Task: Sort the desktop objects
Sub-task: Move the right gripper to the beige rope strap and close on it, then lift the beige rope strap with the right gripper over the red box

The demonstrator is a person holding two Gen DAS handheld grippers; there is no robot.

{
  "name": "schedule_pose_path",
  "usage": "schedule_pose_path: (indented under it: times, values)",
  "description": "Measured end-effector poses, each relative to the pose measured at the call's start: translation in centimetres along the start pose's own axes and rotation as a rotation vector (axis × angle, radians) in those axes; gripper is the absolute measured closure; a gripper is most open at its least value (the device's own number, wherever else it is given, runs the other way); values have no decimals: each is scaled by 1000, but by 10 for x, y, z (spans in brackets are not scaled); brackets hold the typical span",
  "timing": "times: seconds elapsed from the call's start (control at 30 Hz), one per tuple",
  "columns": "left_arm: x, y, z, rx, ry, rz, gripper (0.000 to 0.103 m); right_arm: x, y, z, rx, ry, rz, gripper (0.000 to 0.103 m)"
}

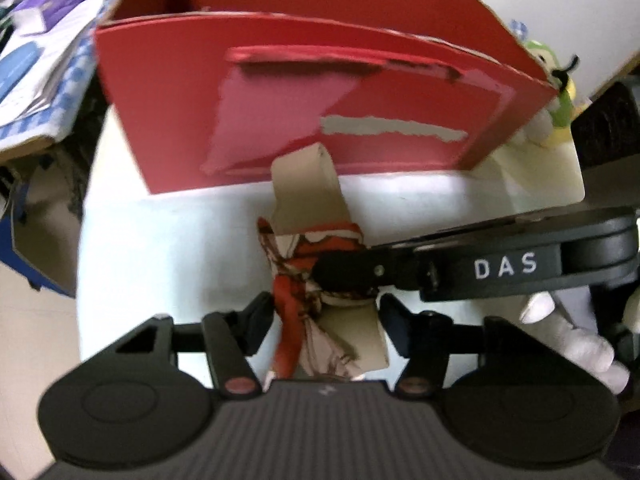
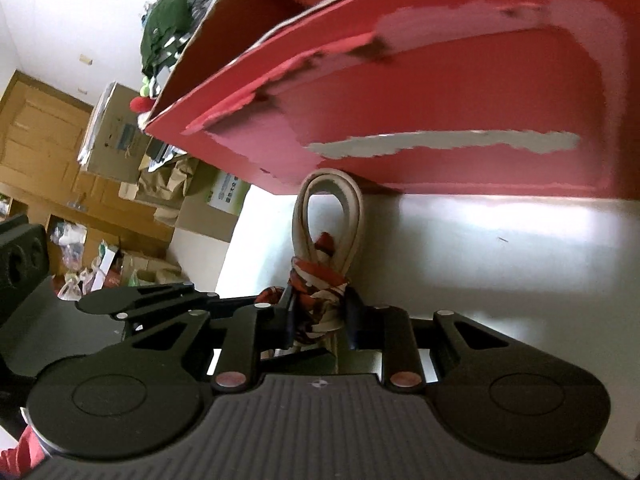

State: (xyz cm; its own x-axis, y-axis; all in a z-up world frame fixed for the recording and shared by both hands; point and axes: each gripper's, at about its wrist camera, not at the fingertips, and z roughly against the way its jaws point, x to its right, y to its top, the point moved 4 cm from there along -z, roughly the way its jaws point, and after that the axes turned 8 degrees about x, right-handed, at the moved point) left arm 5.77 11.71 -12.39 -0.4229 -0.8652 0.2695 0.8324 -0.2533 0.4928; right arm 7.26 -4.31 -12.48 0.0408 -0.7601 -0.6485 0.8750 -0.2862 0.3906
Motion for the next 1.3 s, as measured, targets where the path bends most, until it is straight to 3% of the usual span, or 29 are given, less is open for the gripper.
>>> schedule_pose_path:
  times: [0.4,0.77,1.07,1.3]
  values:
    - [81,13,-1,-17,-166,-318,49,11,-10,67,91,-106,27,78]
    - [154,44,25,79,-328,-504,50,8,-2,150,277,-229,-1,78]
    - [165,97,53,221,-342,-489,50,-6,31,186,391,-224,65,78]
    - [148,147,45,287,-230,-466,50,-18,89,175,439,-209,147,78]
